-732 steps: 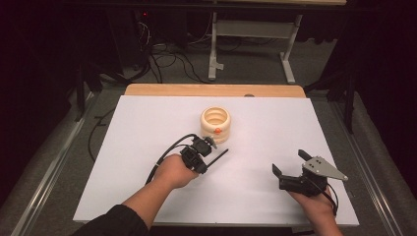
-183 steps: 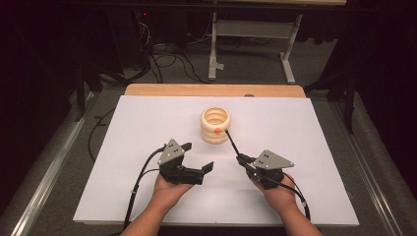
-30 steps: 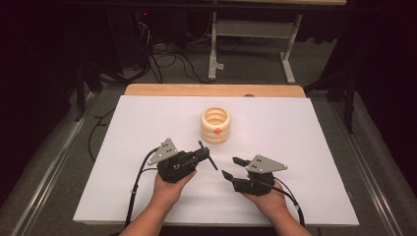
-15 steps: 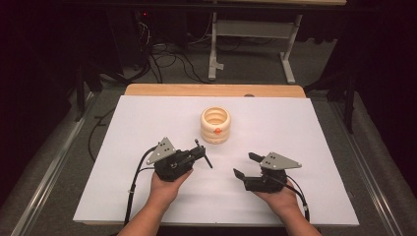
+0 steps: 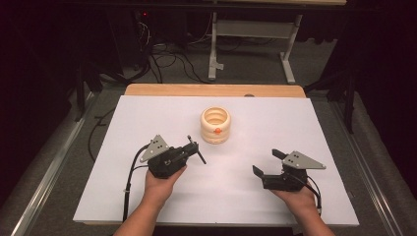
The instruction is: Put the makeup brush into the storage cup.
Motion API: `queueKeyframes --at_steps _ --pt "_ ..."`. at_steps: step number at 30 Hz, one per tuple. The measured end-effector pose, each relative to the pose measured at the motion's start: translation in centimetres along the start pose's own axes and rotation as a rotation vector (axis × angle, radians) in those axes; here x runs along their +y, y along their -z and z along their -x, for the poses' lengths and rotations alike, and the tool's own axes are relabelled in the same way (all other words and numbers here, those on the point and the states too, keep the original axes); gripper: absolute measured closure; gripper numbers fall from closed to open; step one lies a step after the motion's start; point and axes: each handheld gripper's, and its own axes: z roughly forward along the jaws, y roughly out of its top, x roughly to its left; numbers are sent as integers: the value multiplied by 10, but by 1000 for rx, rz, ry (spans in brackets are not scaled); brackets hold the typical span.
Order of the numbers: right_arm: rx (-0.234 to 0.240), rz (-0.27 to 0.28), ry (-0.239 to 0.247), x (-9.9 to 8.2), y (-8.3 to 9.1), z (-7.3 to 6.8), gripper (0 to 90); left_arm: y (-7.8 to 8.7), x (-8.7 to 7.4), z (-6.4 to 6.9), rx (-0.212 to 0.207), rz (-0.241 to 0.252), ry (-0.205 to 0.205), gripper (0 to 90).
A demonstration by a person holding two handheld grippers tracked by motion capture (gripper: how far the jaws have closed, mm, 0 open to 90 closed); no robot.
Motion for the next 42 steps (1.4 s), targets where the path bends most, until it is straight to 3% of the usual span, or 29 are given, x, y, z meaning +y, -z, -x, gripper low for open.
queueKeyframes --at_steps 5,14,25,34,42 --pt "-21 -14 -15 -5 5 7 14 3 2 -3 29 0 -9 836" --pt "-48 8 -27 -8 12 14 12 9 4 -7 65 2 -23 836" --pt "-47 6 -27 -6 11 11 12 6 10 -3 58 8 -28 836" --pt "-42 13 -10 -4 10 9 12 3 25 -2 72 36 -7 836" --pt "-41 12 -6 -4 9 8 13 -4 51 4 81 64 -41 836"
